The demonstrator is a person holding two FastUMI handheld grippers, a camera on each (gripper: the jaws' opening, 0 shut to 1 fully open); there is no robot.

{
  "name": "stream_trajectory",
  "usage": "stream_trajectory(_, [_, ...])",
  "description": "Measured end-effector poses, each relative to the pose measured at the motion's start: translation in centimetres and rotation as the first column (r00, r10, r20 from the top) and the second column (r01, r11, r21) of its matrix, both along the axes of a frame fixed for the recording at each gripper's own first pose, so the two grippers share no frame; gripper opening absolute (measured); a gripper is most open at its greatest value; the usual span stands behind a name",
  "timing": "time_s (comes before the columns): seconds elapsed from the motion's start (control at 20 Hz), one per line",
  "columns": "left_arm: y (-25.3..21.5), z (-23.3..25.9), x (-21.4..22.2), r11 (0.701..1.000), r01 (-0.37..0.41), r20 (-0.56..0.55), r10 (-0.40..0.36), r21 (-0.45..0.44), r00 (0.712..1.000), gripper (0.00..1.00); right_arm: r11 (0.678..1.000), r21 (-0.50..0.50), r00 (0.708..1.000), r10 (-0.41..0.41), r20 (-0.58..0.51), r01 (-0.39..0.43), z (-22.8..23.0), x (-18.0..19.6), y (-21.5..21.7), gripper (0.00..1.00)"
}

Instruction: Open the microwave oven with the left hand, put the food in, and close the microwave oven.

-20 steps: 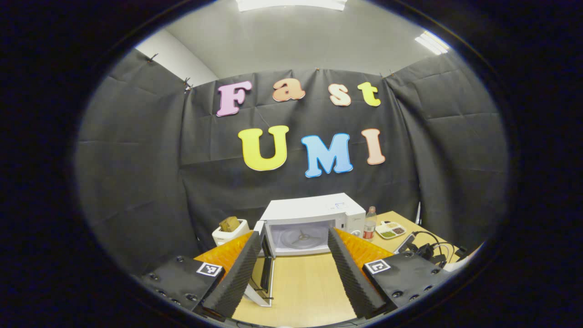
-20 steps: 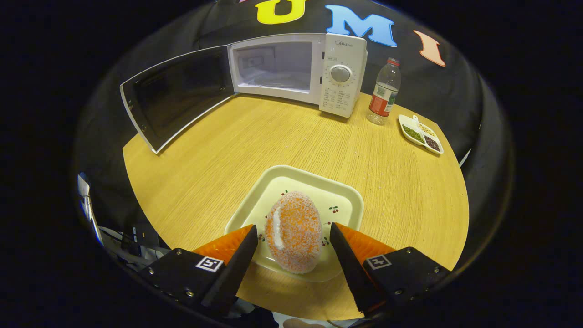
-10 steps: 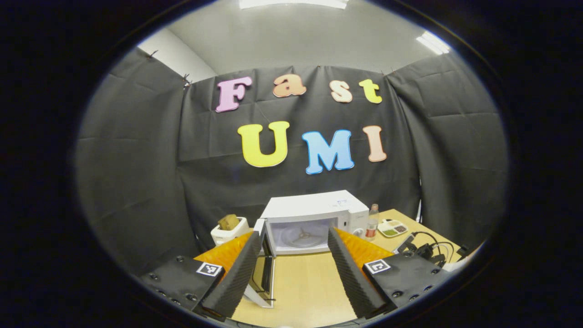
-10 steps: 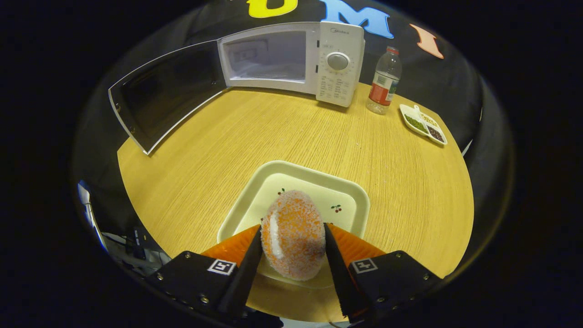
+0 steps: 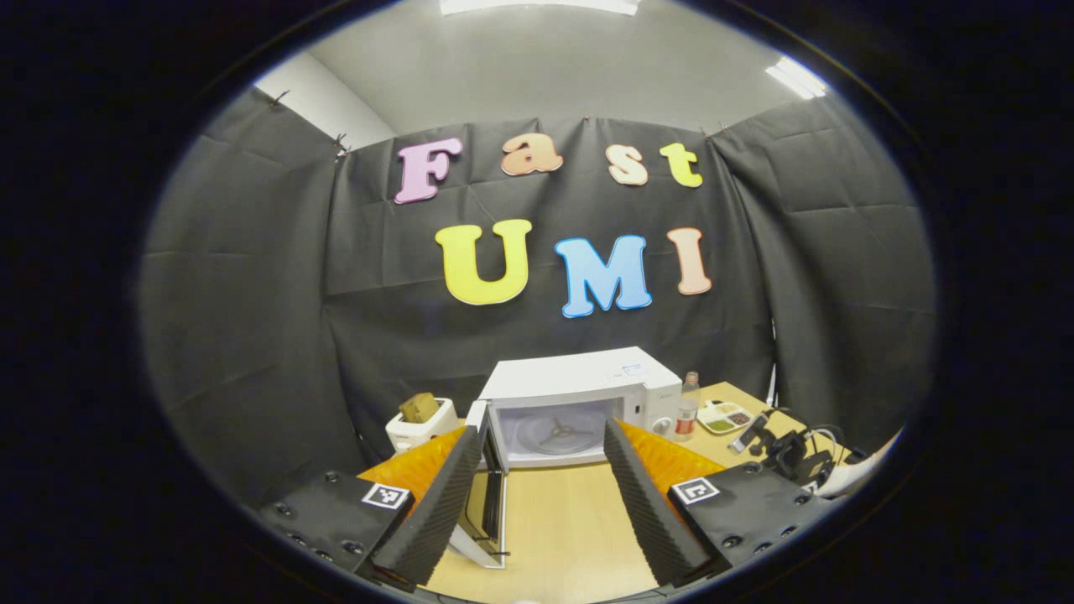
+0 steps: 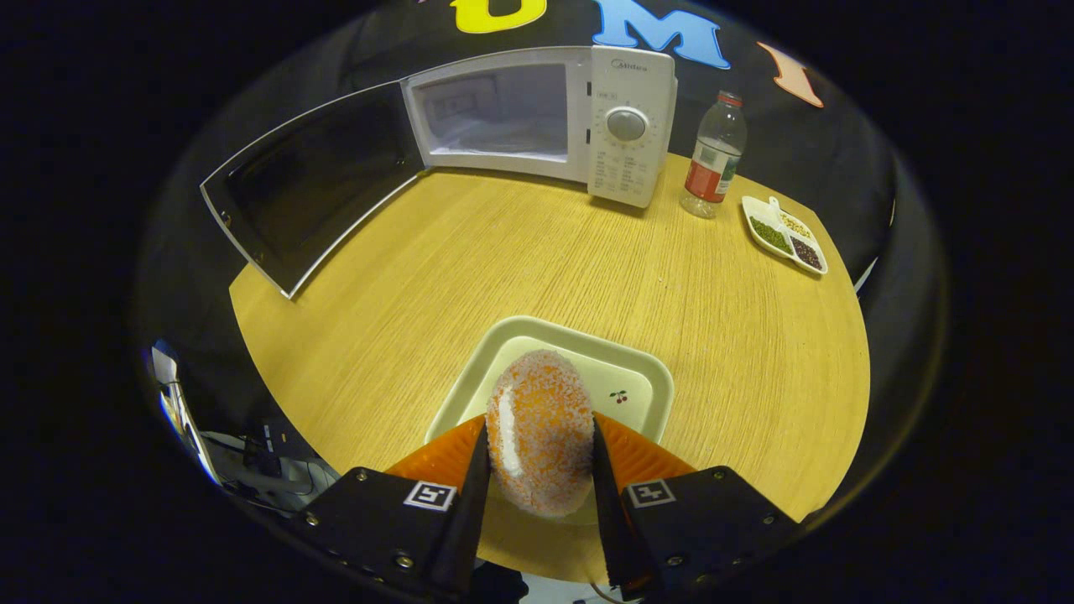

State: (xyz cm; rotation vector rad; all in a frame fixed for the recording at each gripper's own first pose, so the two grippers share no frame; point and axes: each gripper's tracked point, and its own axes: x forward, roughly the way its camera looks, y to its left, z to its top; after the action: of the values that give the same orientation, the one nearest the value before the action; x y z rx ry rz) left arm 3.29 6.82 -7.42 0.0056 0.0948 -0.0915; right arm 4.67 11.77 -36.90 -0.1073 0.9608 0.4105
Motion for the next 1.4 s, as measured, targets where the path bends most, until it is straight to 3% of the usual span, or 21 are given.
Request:
stream_trajectory(0.2, [2.2, -1.0, 0.7, 1.000, -0.004, -0.004, 0.004, -0.016, 1.000, 1.00, 0.970, 0.229, 0.996, -0.079, -0.031, 0.084, 5.4, 1.9, 4.8, 0.59])
stream_trajectory(0.3, [3.6, -1.6, 1.2, 1.000, -0.013, 0.000, 0.013, -0.017, 1.000, 0.98, 0.939, 0.323, 0.992, -0.126, -0.012, 0.123, 7.6, 4.1, 7.6, 0.59])
stream_trajectory(0.45, [5.1, -3.2, 2.1, 1.000, -0.004, -0.029, 0.004, -0.016, 1.000, 1.00, 0.867, 0.458, 0.978, -0.205, -0.028, 0.195, 9.8, 6.9, 12.0, 0.59])
stream_trajectory(0.6, [6.7, -3.9, 2.8, 1.000, 0.005, -0.044, -0.006, -0.008, 0.999, 1.00, 0.817, 0.521, 0.961, -0.273, -0.029, 0.248, 10.0, 10.0, 14.9, 0.59])
stream_trajectory(0.65, [7.1, -4.1, 3.2, 1.000, 0.007, -0.044, -0.007, -0.005, 0.999, 0.95, 0.800, 0.538, 0.955, -0.295, -0.032, 0.265, 9.9, 11.1, 15.9, 0.59])
stream_trajectory(0.75, [8.2, -4.5, 3.9, 1.000, 0.002, -0.041, -0.002, 0.009, 0.999, 1.00, 0.774, 0.557, 0.941, -0.337, -0.040, 0.301, 9.2, 13.3, 17.4, 0.59])
stream_trajectory(1.05, [10.1, -6.6, 5.6, 0.999, -0.022, -0.039, 0.023, 0.032, 0.999, 0.95, 0.673, 0.620, 0.868, -0.495, -0.028, 0.404, 8.2, 21.9, 20.8, 0.59])
stream_trajectory(1.15, [10.6, -7.3, 5.8, 0.998, -0.033, -0.036, 0.035, 0.046, 0.999, 0.95, 0.653, 0.630, 0.839, -0.543, 0.003, 0.420, 8.2, 24.8, 21.6, 0.59])
stream_trajectory(1.4, [12.0, -8.7, 6.4, 0.995, -0.053, -0.038, 0.056, 0.084, 0.998, 0.94, 0.597, 0.643, 0.744, -0.665, 0.062, 0.480, 8.0, 31.2, 21.7, 0.58])
